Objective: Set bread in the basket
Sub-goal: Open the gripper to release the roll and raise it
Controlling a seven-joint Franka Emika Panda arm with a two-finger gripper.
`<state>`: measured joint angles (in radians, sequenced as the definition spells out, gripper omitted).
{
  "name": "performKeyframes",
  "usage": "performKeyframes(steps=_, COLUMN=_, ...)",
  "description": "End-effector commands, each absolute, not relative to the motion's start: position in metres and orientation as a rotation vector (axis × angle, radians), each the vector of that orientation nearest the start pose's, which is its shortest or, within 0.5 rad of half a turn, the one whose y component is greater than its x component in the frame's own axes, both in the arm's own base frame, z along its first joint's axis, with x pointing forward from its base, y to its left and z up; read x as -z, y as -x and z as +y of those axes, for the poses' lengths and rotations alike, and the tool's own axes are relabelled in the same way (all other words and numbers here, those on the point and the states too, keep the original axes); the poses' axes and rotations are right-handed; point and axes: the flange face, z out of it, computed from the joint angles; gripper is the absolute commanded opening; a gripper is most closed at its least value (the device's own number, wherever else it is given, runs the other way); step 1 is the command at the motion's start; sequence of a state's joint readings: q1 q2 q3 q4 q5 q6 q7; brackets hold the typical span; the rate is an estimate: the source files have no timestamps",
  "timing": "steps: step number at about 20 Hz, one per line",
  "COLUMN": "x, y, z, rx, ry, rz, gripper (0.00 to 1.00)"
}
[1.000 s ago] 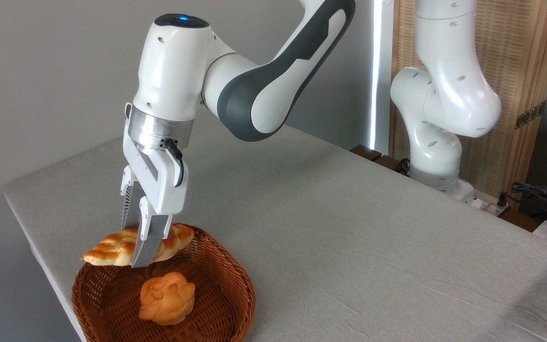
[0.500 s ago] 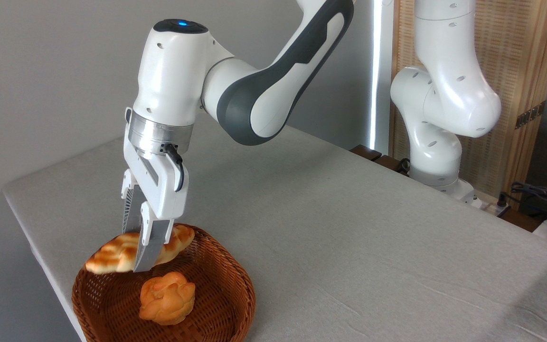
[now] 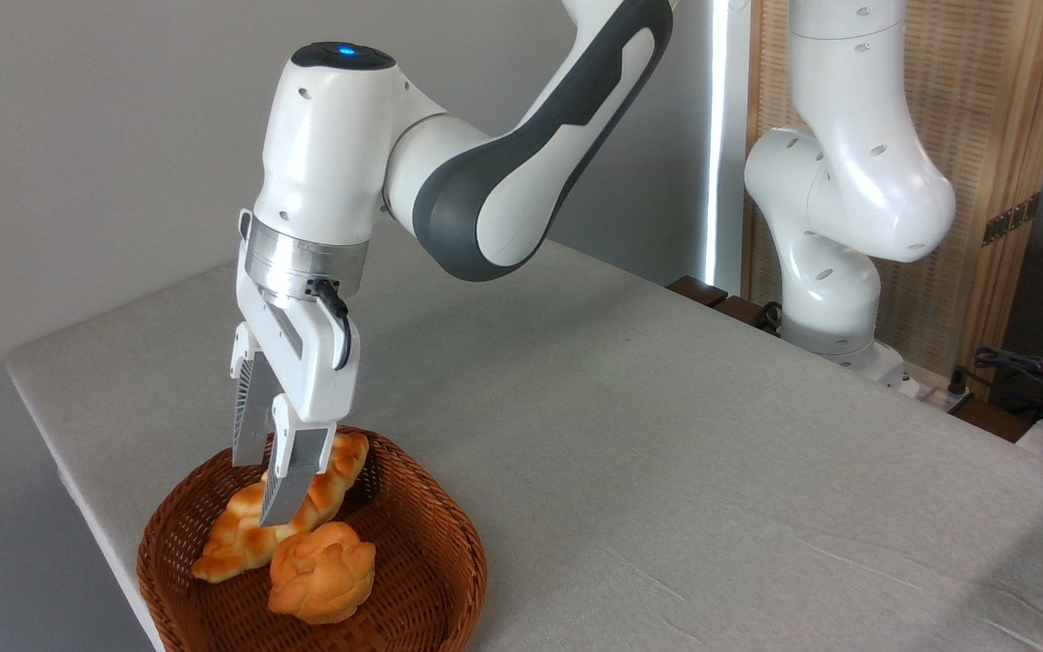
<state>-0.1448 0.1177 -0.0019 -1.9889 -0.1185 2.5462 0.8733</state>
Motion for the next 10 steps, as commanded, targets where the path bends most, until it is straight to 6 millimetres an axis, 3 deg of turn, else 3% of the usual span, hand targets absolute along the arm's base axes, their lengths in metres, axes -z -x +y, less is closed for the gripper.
performKeyframes(steps=1, x=-0.470, y=-0.617, z=-0.089, rx=0.738, ry=2.723, rz=1.232, gripper=0.95)
performKeyframes(steps=4, x=-0.495, y=-0.617, z=-0.089, rx=0.733, ry=2.811, rz=1.108, gripper=0.95)
performKeyframes(steps=10, x=-0.558, y=-0.609, z=-0.088, rx=0.415, ry=2.856, rz=1.085, gripper=1.00)
